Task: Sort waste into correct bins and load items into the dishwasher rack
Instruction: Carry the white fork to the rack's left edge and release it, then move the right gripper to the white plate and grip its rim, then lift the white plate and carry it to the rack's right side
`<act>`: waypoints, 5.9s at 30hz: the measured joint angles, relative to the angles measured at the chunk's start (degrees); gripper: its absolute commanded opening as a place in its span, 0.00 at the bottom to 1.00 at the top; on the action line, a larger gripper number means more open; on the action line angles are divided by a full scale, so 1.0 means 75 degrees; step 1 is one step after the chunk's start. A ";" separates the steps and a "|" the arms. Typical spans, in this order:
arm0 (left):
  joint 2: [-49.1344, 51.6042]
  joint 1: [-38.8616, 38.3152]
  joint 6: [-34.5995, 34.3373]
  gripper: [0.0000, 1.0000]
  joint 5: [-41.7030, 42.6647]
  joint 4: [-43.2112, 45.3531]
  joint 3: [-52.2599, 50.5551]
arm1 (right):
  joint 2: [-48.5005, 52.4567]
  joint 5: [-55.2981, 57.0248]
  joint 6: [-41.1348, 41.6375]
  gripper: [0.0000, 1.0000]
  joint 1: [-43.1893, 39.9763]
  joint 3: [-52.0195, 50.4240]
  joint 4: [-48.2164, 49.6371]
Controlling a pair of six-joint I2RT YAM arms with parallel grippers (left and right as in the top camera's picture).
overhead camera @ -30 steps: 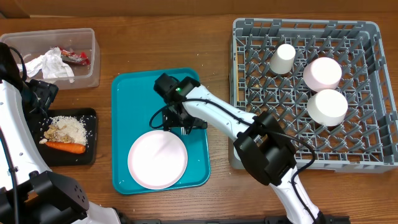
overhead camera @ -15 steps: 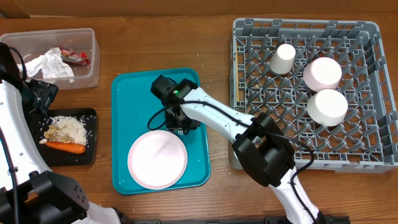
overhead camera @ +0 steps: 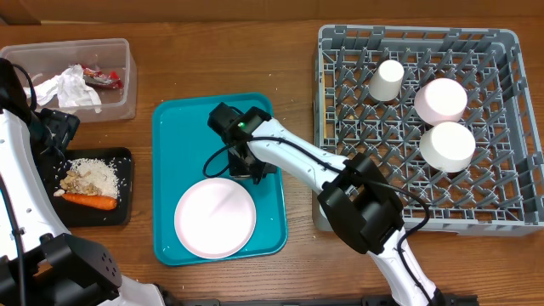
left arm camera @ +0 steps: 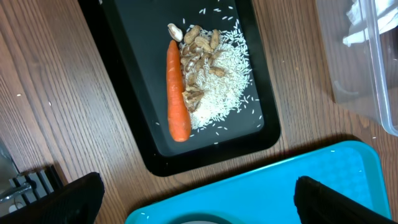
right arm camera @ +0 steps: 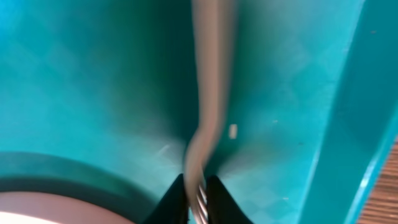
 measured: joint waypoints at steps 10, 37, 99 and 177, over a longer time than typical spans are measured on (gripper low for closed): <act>0.0000 0.0000 0.0000 1.00 0.0003 0.0000 0.0000 | 0.0000 0.0009 -0.0239 0.04 -0.0338 0.0536 -0.0638; 0.0003 0.0000 0.0000 1.00 0.0000 0.0000 0.0000 | -0.1693 0.0536 -0.3177 0.04 -0.3520 0.1297 -0.1320; 0.0003 0.0000 0.0000 1.00 0.0000 0.0000 0.0000 | -0.1830 -0.2279 -0.3107 0.61 0.0434 -0.2888 0.1813; 0.0006 0.0000 0.0000 1.00 0.0000 0.0000 0.0000 | -0.4243 0.5709 -0.1912 0.04 -0.6085 0.0836 -0.1084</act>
